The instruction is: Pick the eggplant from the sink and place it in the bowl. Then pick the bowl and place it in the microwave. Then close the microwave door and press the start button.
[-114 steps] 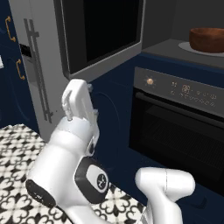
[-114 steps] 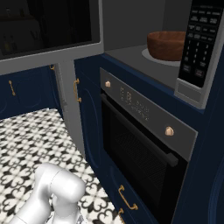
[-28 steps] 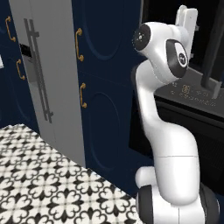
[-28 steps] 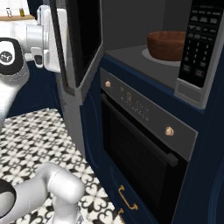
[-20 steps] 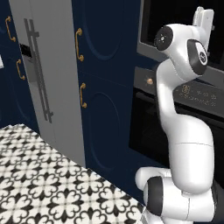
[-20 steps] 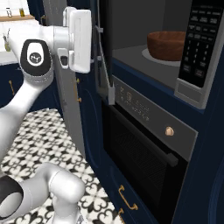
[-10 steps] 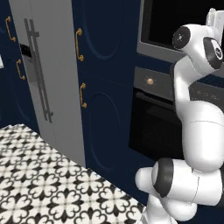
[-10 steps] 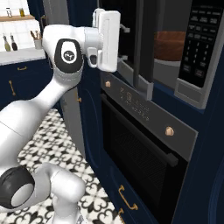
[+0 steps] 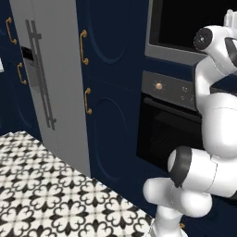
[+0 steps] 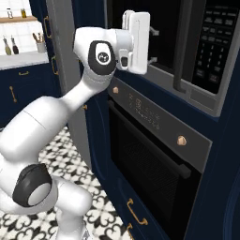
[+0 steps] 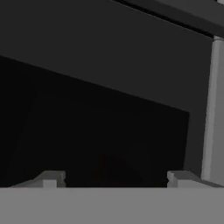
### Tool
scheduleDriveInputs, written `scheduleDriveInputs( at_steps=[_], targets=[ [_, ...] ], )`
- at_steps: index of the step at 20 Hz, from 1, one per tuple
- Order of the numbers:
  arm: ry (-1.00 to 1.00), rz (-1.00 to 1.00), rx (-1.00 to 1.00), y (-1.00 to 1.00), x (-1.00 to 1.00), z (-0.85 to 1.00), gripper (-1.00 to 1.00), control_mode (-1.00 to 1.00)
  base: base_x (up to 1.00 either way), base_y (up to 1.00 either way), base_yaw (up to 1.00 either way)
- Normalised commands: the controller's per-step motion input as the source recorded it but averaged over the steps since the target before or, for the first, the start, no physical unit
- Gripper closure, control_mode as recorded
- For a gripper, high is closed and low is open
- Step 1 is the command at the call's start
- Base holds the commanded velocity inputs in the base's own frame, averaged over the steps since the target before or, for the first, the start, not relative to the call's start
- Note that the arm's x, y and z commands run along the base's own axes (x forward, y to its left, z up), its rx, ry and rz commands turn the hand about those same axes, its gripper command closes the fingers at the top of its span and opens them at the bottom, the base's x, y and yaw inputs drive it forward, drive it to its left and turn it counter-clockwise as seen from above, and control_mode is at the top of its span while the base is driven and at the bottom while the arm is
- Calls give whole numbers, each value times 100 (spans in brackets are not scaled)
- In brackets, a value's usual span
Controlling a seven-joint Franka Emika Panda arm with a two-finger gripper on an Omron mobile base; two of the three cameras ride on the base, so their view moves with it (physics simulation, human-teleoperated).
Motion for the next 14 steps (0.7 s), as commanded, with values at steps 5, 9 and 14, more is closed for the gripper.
scheduleDriveInputs(
  at_steps=[5,9,14],
  targets=[
    [-9,0,0,-47,72,-25,-100,-100,0,0,0],
    [1,0,-2,9,-31,-19,-100,-100,0,0,0],
    [45,6,-13,17,-91,1,-100,-100,0,0,0]
  ],
)
